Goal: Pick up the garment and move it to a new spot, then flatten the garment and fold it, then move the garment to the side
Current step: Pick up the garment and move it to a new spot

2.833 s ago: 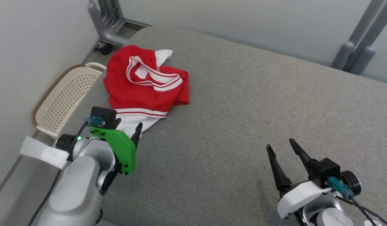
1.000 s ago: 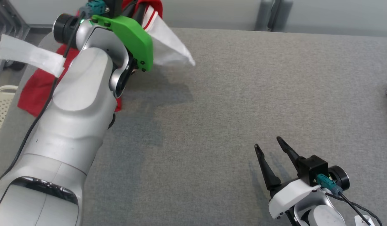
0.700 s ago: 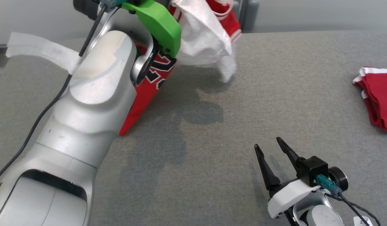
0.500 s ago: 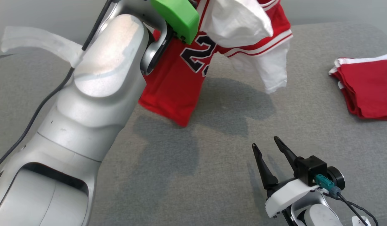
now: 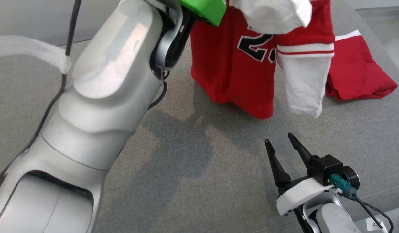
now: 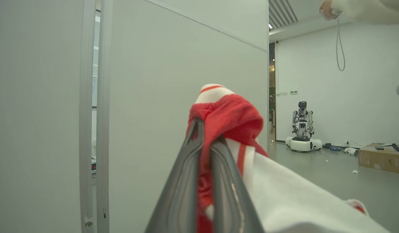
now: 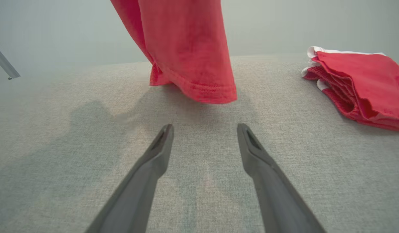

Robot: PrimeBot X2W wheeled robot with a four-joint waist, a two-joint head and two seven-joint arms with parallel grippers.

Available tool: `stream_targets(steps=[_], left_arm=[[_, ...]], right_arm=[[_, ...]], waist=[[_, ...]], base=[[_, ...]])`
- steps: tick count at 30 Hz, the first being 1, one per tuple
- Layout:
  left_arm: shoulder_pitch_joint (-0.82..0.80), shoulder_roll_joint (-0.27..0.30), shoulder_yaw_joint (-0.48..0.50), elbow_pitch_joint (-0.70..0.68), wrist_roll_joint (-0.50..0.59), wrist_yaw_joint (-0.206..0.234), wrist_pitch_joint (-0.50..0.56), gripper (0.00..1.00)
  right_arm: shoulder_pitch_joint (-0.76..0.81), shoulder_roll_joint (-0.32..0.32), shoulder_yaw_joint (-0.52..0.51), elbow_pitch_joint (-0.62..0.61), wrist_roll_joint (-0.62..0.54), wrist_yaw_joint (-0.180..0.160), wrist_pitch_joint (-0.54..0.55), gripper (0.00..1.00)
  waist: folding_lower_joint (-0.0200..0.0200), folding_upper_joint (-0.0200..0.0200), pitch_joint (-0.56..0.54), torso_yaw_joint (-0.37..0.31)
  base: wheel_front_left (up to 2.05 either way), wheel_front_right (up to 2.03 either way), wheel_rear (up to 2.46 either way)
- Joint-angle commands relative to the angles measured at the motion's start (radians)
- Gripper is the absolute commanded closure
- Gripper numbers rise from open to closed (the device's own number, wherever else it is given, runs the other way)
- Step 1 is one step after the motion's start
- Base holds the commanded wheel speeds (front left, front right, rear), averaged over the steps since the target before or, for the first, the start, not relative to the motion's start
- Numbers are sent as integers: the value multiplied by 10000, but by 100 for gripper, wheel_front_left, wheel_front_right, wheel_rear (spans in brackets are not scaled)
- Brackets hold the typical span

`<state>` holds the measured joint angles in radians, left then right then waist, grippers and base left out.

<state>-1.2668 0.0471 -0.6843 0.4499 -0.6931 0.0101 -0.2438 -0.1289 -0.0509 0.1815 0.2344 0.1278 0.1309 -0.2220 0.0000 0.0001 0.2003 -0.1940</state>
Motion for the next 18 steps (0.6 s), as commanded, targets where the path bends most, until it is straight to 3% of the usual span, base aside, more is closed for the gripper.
stream_targets(steps=[1,8,18], left_arm=[[525,93,45,297,-151,162,10,100],[2239,879,30,1793,-348,608,181,100],[4634,1533,555,2837,-999,714,-112,100]], right_arm=[[-142,6,-22,30,-65,-4,-72,0],[-264,0,69,15,-212,-4,-9,0],[-237,-2,94,-89,-480,-4,245,0]], waist=[[0,-1,241,247],[0,-1,428,1129],[0,-1,257,1922]], base=[[0,0,0],[0,0,0],[0,0,0]])
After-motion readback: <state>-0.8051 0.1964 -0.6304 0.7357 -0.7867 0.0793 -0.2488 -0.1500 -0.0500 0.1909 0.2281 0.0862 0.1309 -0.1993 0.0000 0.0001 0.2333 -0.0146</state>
